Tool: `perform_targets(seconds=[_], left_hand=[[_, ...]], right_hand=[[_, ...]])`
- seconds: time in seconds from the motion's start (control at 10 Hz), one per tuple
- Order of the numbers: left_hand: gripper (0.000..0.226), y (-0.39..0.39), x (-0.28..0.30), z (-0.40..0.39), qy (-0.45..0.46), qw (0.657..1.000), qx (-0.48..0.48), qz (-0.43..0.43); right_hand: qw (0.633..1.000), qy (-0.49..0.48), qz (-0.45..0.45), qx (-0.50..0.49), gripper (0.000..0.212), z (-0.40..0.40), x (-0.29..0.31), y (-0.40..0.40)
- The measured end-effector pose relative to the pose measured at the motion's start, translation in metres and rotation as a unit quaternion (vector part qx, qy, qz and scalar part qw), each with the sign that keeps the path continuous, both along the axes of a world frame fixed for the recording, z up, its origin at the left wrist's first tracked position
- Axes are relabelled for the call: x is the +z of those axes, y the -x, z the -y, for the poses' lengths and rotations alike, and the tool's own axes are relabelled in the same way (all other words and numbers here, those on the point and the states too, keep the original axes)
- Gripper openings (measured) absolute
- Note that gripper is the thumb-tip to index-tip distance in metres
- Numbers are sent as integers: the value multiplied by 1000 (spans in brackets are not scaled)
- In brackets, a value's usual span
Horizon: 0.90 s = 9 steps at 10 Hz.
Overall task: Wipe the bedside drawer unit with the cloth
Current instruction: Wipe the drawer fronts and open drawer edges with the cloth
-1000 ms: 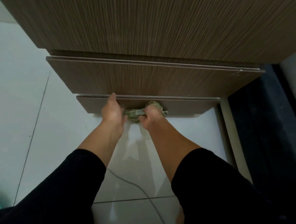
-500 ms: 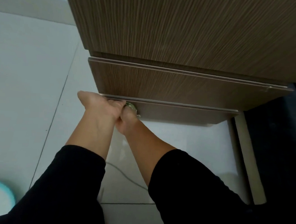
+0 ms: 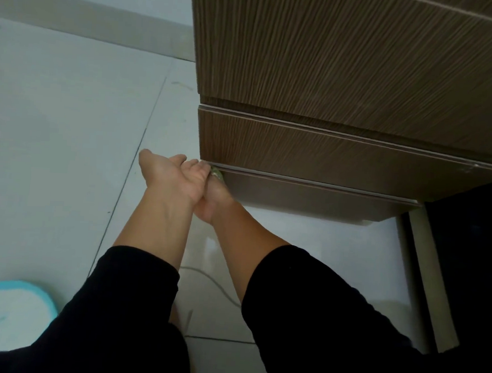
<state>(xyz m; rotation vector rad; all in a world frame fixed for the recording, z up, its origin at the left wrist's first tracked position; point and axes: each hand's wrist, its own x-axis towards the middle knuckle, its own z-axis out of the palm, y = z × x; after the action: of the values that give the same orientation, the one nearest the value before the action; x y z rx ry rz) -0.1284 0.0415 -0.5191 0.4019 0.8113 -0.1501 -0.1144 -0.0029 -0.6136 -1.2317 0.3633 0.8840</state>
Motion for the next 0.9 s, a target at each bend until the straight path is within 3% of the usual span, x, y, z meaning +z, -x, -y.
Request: perform_targets(seconds=[0.1, 0.4, 0.5, 0.6, 0.7, 0.8, 0.9], left_hand=[[65, 6, 8, -2, -33, 999, -12, 16], [47, 46, 14, 7, -229, 969, -95, 15], [37, 79, 12, 17, -319, 936, -147, -3], [23, 102, 8, 35, -371, 892, -256, 18], [24, 112, 8, 47, -396, 854, -332, 60], [40, 124, 17, 61, -280, 877, -362, 151], [40, 130, 21, 66, -216, 889, -360, 180]], right_hand=[[989, -20, 5, -149, 40, 9, 17, 21], [975, -5, -49, -215, 45, 61, 56, 66], [971, 31, -26, -237, 45, 86, 80, 87], [975, 86, 14, -206, 43, 105, 98, 103], [969, 177, 70, -160, 33, 109, 109, 114], [933, 292, 201, -70, 29, 109, 120, 137], [881, 355, 314, 12, 55, 109, 123, 153]])
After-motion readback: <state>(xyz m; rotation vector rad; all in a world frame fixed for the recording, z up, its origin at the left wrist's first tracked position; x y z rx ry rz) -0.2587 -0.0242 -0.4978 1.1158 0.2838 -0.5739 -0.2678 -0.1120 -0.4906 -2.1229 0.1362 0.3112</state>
